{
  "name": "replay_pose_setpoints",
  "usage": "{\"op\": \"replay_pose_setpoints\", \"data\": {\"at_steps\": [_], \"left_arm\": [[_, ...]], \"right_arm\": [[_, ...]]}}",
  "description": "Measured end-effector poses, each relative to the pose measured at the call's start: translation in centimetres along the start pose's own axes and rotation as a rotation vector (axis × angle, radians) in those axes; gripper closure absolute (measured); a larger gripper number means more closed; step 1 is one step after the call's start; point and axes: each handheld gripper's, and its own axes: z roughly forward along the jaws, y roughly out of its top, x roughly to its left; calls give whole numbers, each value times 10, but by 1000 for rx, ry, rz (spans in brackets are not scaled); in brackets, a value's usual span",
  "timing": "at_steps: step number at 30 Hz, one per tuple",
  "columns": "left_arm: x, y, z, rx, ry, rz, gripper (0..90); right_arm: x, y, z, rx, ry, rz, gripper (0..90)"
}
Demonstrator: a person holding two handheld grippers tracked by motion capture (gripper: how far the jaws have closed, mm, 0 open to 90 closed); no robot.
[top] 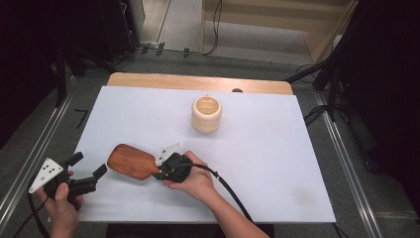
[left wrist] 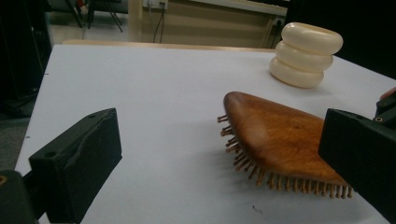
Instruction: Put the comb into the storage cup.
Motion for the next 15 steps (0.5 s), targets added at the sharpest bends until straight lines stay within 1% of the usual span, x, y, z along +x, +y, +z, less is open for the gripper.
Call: {"op": "replay_pose_setpoints", "data": {"at_steps": [2, 3, 4, 5, 7, 8, 9, 13, 14, 15], "left_arm": [[0, 0, 0, 1, 1, 2, 0], [-1, 0, 1, 9, 4, 10, 0], [-1, 0, 1, 9, 4, 10, 0], [-4, 0, 3, 23, 7, 34, 0], [-5, 0, 4, 28, 9, 39, 0], [-6, 0, 5, 35, 10, 51, 0], [-7, 0, 5, 38, 12, 57, 0], [-7, 0, 5, 39, 13, 56, 0], [-7, 0, 5, 38, 14, 55, 0], [-7, 0, 5, 39, 14, 56, 0]], "right_arm": [[0, -2, -2, -10, -1, 1, 703], [-1, -5, -7, -27, -10, -2, 703], [0, -6, -9, -31, -12, 4, 703], [-1, -7, -12, -42, -16, 4, 703], [-2, -10, -16, -57, -24, 9, 703], [-2, -11, -19, -66, -25, 21, 703], [-3, -13, -21, -74, -29, 23, 703], [-4, -16, -28, -90, -38, 22, 703], [-4, -19, -32, -99, -43, 32, 703], [-5, -21, -35, -106, -45, 32, 703]]}}
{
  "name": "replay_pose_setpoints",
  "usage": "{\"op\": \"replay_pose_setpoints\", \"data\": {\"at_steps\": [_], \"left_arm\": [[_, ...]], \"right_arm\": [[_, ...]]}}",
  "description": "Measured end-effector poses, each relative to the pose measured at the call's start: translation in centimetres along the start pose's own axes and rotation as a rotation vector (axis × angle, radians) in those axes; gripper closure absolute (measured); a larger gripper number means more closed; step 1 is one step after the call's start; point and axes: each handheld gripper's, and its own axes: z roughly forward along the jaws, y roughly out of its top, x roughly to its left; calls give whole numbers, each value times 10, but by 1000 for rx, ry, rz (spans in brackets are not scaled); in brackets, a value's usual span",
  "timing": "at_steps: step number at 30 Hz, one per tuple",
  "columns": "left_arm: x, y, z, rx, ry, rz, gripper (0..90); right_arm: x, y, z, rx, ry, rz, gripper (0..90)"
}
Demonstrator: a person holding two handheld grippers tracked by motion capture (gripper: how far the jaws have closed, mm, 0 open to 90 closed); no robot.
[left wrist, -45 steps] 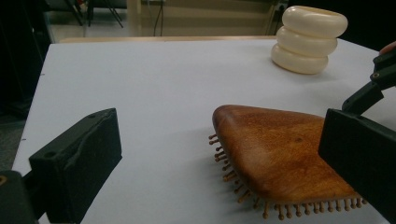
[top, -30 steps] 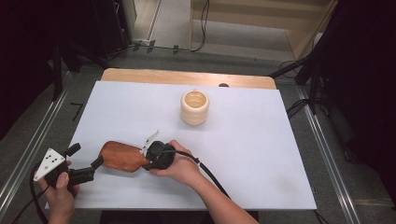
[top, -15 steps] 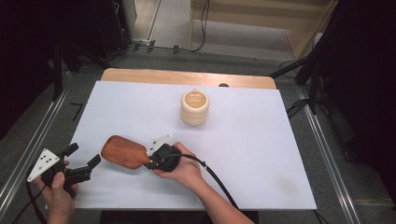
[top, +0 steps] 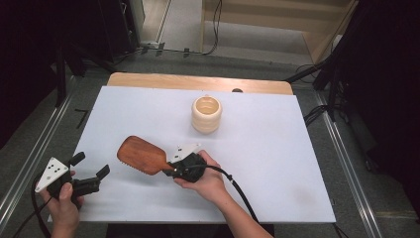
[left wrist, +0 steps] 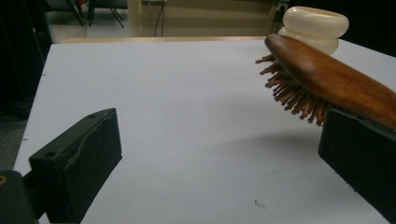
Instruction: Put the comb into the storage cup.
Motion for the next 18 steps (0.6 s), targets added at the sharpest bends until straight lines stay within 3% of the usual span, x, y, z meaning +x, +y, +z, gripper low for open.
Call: {"op": "replay_pose_setpoints", "data": {"at_steps": [18], "left_arm": [[-2, 0, 2, 13, 3, 20, 0]], "right_arm": [[-10, -24, -42, -89, -54, 53, 703]]}}
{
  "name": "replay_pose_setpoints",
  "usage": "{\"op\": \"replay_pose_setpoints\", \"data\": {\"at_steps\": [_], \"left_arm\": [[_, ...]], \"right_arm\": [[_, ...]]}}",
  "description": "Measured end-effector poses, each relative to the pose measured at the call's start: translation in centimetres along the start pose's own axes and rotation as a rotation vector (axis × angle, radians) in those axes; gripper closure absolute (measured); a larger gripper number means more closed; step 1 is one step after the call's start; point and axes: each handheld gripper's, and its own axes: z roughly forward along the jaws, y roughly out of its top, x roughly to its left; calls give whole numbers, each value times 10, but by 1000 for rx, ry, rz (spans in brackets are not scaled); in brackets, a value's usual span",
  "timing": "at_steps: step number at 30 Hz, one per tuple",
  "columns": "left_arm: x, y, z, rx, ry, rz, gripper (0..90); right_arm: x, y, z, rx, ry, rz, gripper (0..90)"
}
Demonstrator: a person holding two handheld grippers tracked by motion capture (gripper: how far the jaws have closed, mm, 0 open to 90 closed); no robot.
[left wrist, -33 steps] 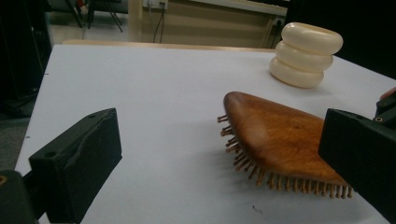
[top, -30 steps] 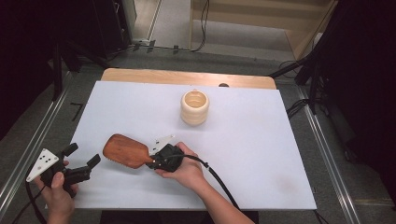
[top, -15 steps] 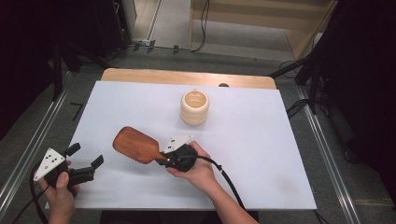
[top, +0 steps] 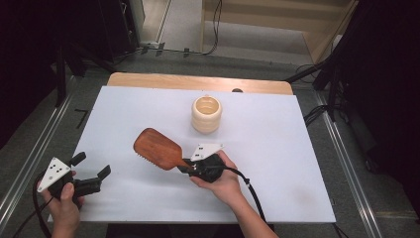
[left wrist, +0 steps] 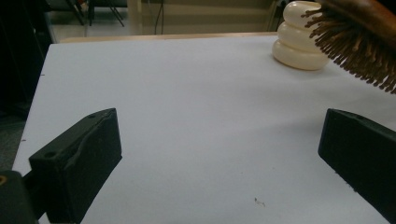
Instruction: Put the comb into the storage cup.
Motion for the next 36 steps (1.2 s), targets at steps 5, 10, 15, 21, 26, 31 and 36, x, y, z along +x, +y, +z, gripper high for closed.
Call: {"op": "replay_pose_setpoints", "data": {"at_steps": [5, 10, 15, 21, 26, 31, 36], "left_arm": [[0, 0, 0, 2, -1, 3, 0], [-3, 0, 2, 22, 6, 37, 0], [-6, 1, 4, 38, 21, 60, 0], [-11, 3, 6, 70, 48, 104, 0], [-13, 5, 7, 86, 21, 110, 0], [-19, 11, 7, 65, 1, 95, 2], [-28, 16, 10, 66, -20, 79, 2]], "right_arm": [[-5, -12, -14, -28, -24, 25, 703], [-9, -21, -25, -52, -39, 45, 703], [-12, -29, -37, -77, -59, 63, 703], [-14, -37, -50, -105, -79, 80, 703], [-16, -44, -56, -115, -92, 89, 703], [-15, -50, -63, -130, -100, 105, 703], [-15, -56, -67, -139, -107, 109, 703]]}}
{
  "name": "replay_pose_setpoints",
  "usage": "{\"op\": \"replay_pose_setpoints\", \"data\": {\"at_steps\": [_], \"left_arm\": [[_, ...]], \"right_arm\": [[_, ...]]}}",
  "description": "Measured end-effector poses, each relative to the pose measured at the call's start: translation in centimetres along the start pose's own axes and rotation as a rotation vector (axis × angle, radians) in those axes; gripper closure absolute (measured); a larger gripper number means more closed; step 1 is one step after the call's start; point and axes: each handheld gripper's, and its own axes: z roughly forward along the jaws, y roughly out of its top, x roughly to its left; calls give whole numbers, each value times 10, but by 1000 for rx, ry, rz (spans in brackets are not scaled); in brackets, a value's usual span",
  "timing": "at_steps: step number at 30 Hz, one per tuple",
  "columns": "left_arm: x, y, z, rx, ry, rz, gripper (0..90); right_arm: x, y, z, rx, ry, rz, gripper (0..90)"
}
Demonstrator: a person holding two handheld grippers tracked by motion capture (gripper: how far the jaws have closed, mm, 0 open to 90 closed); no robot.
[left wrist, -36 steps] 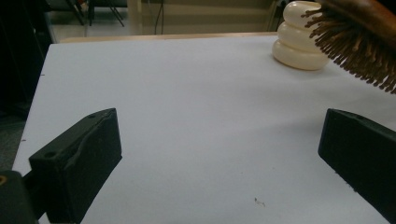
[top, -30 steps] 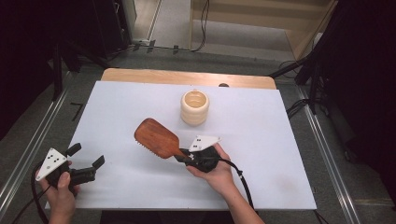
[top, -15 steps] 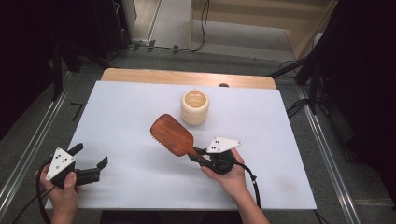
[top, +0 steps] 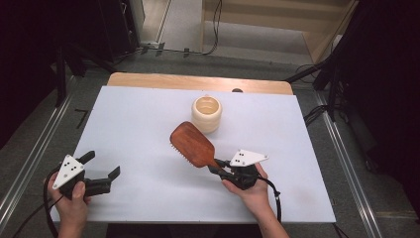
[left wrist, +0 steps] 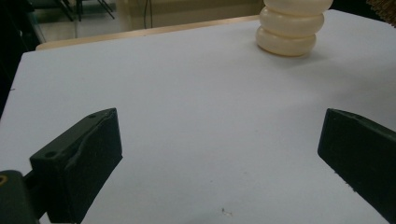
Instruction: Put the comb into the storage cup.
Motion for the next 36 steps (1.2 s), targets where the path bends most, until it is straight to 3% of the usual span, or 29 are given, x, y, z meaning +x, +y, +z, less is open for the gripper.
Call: {"op": "replay_pose_setpoints", "data": {"at_steps": [6, 13, 22, 27, 36], "left_arm": [[-12, 7, 4, -27, -42, -50, 2], [-34, 21, 14, -32, -91, -21, 1], [-51, 34, 24, -43, -135, -48, 2], [-66, 48, 36, -53, -197, -29, 1], [-87, 67, 56, -56, -264, -23, 1]], "right_arm": [[0, -2, -4, -15, -11, 6, 703], [-2, -3, -8, -35, -14, 17, 703], [-8, -3, -17, -74, -35, 35, 703], [-9, -4, -20, -90, -39, 42, 703], [-10, -4, -22, -105, -42, 51, 703]]}}
